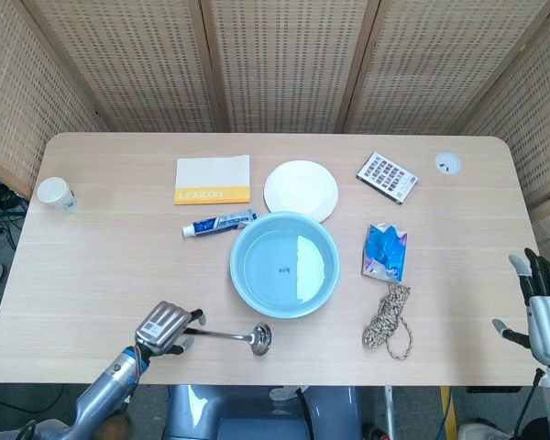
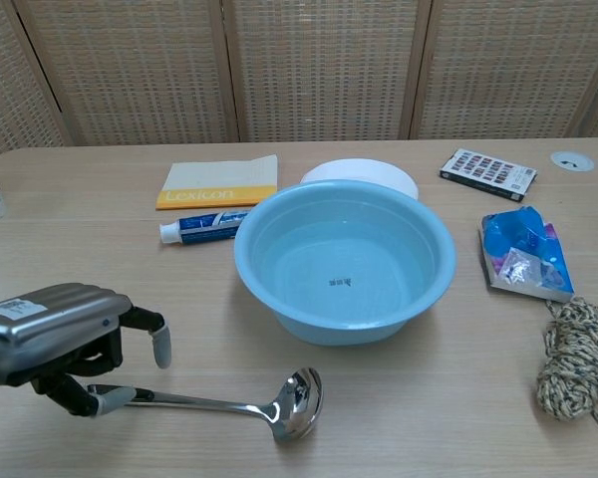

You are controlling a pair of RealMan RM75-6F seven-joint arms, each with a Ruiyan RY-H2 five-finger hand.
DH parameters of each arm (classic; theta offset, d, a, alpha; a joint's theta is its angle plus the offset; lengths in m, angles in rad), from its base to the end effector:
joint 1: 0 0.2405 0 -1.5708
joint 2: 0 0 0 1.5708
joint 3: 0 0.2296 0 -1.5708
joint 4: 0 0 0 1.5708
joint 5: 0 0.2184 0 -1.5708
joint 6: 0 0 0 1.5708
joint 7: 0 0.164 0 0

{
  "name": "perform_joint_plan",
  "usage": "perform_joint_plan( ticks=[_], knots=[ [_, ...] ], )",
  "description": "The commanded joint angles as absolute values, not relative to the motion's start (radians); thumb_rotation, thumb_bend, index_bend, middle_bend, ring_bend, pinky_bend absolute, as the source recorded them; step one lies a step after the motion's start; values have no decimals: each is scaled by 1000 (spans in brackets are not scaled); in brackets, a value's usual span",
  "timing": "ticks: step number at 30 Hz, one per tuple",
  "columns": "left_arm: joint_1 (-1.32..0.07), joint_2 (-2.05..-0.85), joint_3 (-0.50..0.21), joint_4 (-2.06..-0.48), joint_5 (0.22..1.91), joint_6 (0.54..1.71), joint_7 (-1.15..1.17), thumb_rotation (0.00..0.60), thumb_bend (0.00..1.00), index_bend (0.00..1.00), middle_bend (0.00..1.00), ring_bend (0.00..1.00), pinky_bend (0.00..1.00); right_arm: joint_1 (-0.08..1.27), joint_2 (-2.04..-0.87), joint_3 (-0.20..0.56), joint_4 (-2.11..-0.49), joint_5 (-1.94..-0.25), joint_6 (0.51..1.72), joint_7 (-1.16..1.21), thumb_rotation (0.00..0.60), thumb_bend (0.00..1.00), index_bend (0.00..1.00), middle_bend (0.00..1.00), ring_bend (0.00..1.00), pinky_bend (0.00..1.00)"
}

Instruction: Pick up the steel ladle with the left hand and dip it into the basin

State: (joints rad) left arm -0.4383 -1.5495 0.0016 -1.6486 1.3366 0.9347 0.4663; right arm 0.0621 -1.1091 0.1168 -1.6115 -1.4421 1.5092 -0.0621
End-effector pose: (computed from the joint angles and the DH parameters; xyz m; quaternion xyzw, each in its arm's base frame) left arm -0.1651 0.2186 -0.0719 -0.8011 -0.4009 -0.2894 0.3373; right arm -0.2967 -0.2068 0.1612 0.5662 -0.3599 0.3796 0.6371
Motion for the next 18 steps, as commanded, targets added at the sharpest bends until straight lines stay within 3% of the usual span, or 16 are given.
perform_joint_plan(
  ticks=[1, 18],
  knots=[
    [-441, -1586, 18, -1624, 1305, 932, 489, 600, 392, 412, 1000, 1000, 1000, 62, -1108, 115, -1614, -1444, 1509, -63, 600, 0, 0, 0, 0, 0],
    [-443, -1667, 31, -1508, 1299, 987, 501, 600, 389, 414, 1000, 1000, 1000, 65, -1108, 113, -1614, -1439, 1500, -64, 600, 0, 0, 0, 0, 0]
  ],
)
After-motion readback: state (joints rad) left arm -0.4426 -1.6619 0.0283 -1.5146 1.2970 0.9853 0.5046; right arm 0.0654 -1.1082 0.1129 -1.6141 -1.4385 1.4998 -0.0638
